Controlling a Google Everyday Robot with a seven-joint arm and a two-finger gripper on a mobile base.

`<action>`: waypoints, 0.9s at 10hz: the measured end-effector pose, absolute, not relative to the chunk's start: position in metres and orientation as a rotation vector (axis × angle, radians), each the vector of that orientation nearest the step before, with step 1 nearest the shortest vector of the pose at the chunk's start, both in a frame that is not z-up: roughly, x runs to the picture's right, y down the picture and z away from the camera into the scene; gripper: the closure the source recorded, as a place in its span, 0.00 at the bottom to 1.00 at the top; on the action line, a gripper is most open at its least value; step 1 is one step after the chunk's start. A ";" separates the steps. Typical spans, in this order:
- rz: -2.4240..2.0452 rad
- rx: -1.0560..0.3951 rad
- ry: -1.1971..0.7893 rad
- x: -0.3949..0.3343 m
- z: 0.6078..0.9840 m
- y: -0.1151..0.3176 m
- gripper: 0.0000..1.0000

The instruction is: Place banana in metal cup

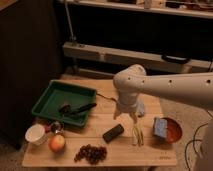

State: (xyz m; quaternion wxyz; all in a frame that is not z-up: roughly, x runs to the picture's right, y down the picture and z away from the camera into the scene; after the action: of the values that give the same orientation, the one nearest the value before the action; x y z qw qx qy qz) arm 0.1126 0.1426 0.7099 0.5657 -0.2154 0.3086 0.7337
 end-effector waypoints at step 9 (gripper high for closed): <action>1.795 -0.413 0.852 0.208 0.710 0.187 0.35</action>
State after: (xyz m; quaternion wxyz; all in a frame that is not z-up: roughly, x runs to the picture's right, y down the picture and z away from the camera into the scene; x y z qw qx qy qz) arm 0.2084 0.1869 0.7097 0.5279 -0.1728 0.3565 0.7513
